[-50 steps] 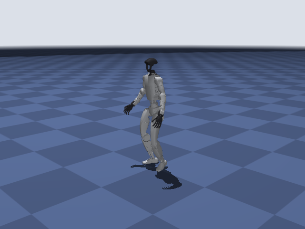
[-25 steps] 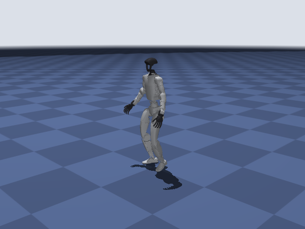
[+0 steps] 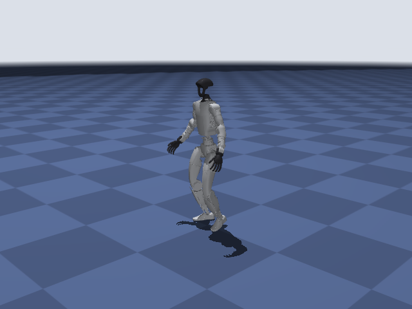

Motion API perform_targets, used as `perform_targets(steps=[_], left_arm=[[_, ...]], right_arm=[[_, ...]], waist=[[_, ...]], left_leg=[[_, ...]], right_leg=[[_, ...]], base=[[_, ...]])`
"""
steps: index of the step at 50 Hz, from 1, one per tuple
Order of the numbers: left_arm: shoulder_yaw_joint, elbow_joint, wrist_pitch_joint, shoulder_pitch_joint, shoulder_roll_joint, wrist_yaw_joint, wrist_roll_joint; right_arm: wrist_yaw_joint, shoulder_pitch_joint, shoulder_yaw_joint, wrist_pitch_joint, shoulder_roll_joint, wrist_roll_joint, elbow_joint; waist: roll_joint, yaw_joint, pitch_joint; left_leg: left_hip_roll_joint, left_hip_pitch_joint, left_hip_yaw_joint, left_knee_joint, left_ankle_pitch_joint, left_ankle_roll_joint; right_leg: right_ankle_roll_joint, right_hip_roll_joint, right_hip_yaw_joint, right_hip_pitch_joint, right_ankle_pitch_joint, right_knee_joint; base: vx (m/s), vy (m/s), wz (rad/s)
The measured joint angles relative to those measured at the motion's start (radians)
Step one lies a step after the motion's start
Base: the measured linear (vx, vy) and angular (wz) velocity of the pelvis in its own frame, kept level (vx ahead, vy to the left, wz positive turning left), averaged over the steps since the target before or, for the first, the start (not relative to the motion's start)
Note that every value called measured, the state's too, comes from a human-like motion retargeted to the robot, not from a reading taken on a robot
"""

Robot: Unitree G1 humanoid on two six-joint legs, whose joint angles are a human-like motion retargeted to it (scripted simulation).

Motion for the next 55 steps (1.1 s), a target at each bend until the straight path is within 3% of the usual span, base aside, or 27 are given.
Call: perform_targets(steps=[10, 16, 24, 29, 35, 42, 50, 53, 55], left_arm=[[-0.029, -0.019, 0.01, 0.005, 0.042, 0.001, 0.042], [-0.073, -0.014, 0.016, 0.001, -0.001, -0.02, 0.058], [-0.112, -0.026, 0.018, -0.012, -0.067, -0.03, 0.061], [-0.117, -0.051, 0.011, -0.012, -0.076, -0.018, 0.075], [-0.113, -0.072, 0.009, -0.026, -0.062, -0.008, 0.094], [-0.112, -0.079, 0.014, -0.042, -0.033, -0.023, 0.097], [-0.135, -0.081, 0.027, -0.038, -0.028, -0.074, 0.083], [-0.146, -0.087, 0.027, -0.025, -0.036, -0.079, 0.082], [-0.15, -0.09, 0.031, -0.037, -0.027, -0.09, 0.077]], right_arm=[[-0.014, 0.003, 0.012, 0.015, -0.045, -0.04, 0.041], [-0.012, 0.011, 0.043, 0.026, -0.037, -0.058, 0.076], [-0.022, 0.019, 0.054, 0.033, -0.014, -0.071, 0.064], [-0.035, 0.027, 0.049, 0.023, -0.001, -0.076, 0.024], [-0.037, 0.022, 0.046, 0.017, 0.02, -0.089, -0.029], [-0.003, 0.003, 0.082, 0.024, 0.041, -0.11, -0.059], [0.072, -0.001, 0.141, 0.044, 0.057, -0.124, -0.056], [0.084, 0.013, 0.161, 0.045, 0.066, -0.127, -0.057], [0.099, 0.001, 0.166, 0.049, 0.066, -0.124, -0.055]], waist=[[0.02, 0.03, 0.016], [0.038, 0.04, 0.023], [0.002, 0.021, 0.021], [-0.009, 0.01, 0.028], [-0.059, -0.006, 0.039], [-0.086, -0.004, 0.017], [-0.097, 0.006, -0.036], [-0.1, 0.012, -0.034], [-0.097, 0.021, -0.059]], left_leg=[[0.021, -0.039, -0.048, 0.088, -0.061, -0.001], [-0.001, -0.02, -0.072, 0.076, -0.126, 0.02], [-0.127, 0.07, -0.025, -0.071, -0.154, 0.071], [-0.161, 0.084, -0.01, -0.073, -0.199, 0.09], [-0.224, 0.11, 0.012, -0.125, -0.18, 0.097], [-0.231, 0.113, 0.018, -0.193, -0.078, 0.063], [-0.2, 0.075, -0.018, -0.234, 0.1, 0.008], [-0.181, 0.054, -0.023, -0.174, 0.103, 0.008], [-0.175, 0.045, -0.031, -0.218, 0.124, 0.003]], right_leg=[[-0.032, 0.036, 0.014, 0.017, -0.056, -0.008], [-0.035, 0.042, 0.023, 0.035, -0.054, -0.01], [-0.011, -0.066, 0.026, 0.015, -0.109, 0.08], [0.0, -0.119, 0.021, -0.02, -0.165, 0.184], [0.017, -0.196, 0.009, -0.04, -0.178, 0.248], [0.019, -0.204, -0.054, -0.036, -0.068, 0.198], [0.035, -0.141, -0.061, -0.022, 0.104, 0.071], [0.034, -0.143, -0.057, -0.037, 0.102, 0.121], [0.031, -0.108, -0.067, -0.015, 0.147, 0.017]], base=[[0.0, 0.0, 0.0], [0.0, 0.01, -0.02], [0.04, 0.08, 0.11], [0.03, 0.08, 0.13], [0.03, 0.04, 0.13], [0.0, 0.0, 0.0], [-0.02, -0.02, 0.02], [-0.08, -0.04, 0.04], [0.0, 0.0, 0.0]])
